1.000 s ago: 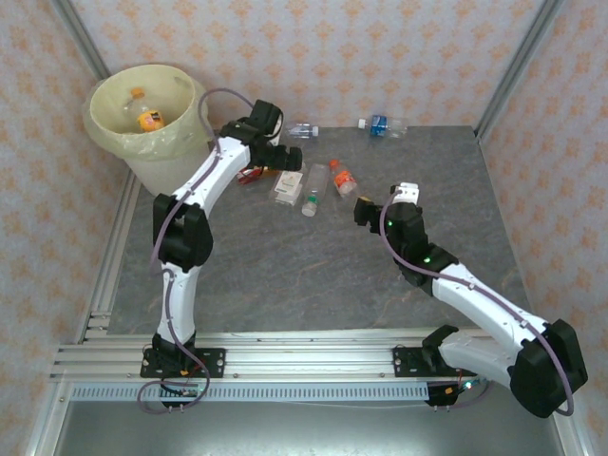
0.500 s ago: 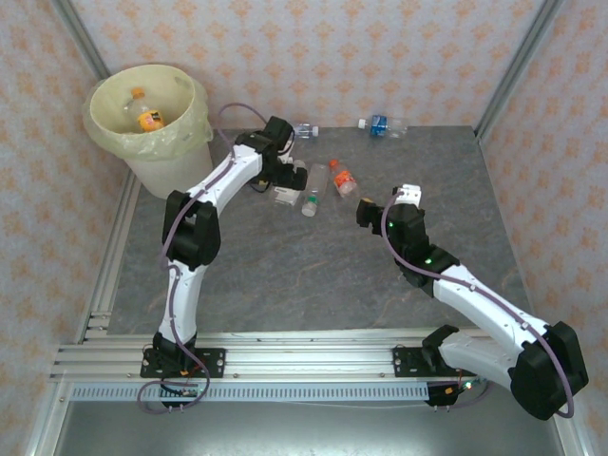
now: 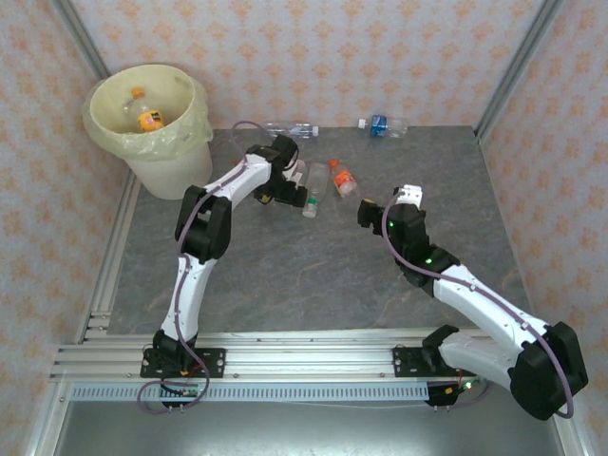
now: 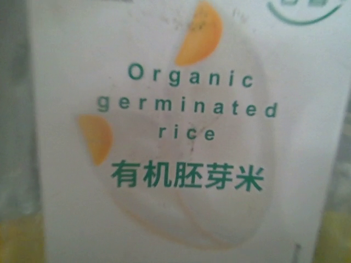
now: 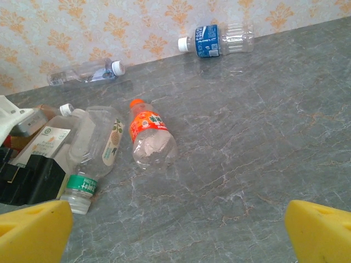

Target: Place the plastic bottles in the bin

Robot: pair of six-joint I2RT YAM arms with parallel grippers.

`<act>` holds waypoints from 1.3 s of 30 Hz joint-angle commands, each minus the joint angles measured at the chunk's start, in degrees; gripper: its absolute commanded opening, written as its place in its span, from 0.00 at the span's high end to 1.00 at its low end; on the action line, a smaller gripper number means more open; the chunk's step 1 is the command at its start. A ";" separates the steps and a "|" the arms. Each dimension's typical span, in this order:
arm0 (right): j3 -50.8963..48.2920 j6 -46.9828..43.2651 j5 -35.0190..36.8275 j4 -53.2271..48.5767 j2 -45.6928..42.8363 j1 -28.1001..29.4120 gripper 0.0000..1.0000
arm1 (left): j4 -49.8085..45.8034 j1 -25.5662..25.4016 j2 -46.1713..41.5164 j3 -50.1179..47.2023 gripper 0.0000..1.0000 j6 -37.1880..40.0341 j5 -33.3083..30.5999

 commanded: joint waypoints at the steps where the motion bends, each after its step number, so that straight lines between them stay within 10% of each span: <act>1: -0.14 0.92 1.66 -1.36 -0.75 -0.39 0.01 | 1.38 -0.47 0.33 0.87 0.08 2.00 -0.75; 30: 0.46 0.70 -0.76 0.22 1.27 -0.74 0.01 | 9.67 -1.48 -20.73 -15.13 0.34 1.17 -1.65; 39: -0.08 -5.86 -17.66 6.46 1.26 -0.75 0.01 | 12.66 -1.66 -27.87 -17.93 0.35 -0.41 0.26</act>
